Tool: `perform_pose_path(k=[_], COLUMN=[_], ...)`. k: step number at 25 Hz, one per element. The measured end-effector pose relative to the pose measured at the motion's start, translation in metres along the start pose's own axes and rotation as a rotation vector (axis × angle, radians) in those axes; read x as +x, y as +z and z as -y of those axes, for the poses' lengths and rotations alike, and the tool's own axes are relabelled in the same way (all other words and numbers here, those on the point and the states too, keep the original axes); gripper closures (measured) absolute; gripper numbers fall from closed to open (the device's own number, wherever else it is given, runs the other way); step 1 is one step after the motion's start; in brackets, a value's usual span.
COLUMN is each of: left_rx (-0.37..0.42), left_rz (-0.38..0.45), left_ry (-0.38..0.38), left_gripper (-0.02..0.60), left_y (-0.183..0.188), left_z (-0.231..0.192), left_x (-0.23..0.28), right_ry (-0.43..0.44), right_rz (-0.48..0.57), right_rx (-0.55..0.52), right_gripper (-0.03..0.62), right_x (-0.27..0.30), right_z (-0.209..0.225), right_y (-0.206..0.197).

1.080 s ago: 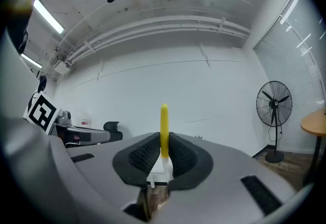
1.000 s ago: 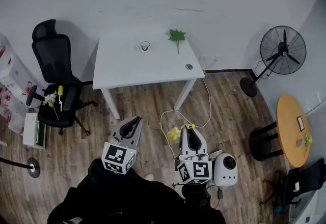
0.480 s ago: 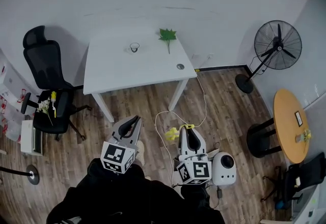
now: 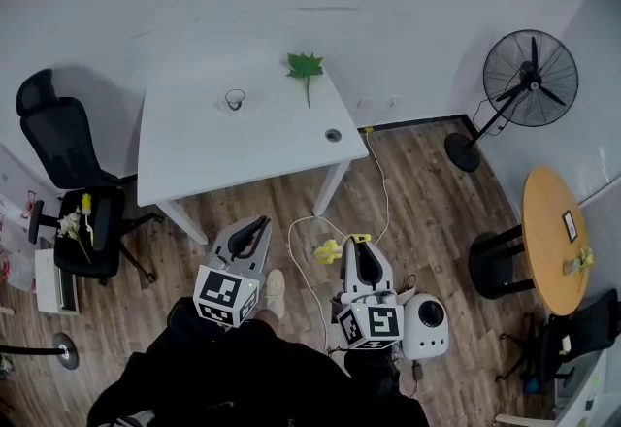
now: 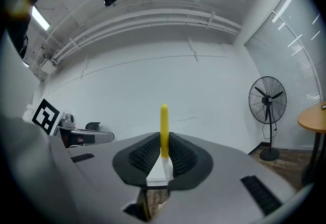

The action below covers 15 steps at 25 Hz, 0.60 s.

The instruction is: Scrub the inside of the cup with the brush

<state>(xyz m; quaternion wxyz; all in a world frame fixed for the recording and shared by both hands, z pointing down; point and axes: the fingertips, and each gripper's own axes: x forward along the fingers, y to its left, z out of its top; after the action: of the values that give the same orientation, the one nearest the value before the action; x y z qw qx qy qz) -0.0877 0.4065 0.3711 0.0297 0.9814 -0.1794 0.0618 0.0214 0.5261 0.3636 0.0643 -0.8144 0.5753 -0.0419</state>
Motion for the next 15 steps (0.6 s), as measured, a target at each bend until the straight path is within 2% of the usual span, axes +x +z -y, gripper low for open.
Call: perform_pose_path(k=[7,15], left_rx=[-0.020,-0.037], left_rz=[-0.021,-0.047], left_ry=[-0.013,-0.010], left_gripper=[0.540,0.540], left_y=[0.014,0.014], left_z=[-0.047,-0.096], left_x=[0.085,0.153], right_ry=[-0.011,0.001], right_rz=[-0.017,-0.042], right_rx=[0.004,-0.003], right_gripper=[0.530,0.530], right_x=[0.088,0.172], right_z=[0.032,0.050], right_y=[0.008,0.007])
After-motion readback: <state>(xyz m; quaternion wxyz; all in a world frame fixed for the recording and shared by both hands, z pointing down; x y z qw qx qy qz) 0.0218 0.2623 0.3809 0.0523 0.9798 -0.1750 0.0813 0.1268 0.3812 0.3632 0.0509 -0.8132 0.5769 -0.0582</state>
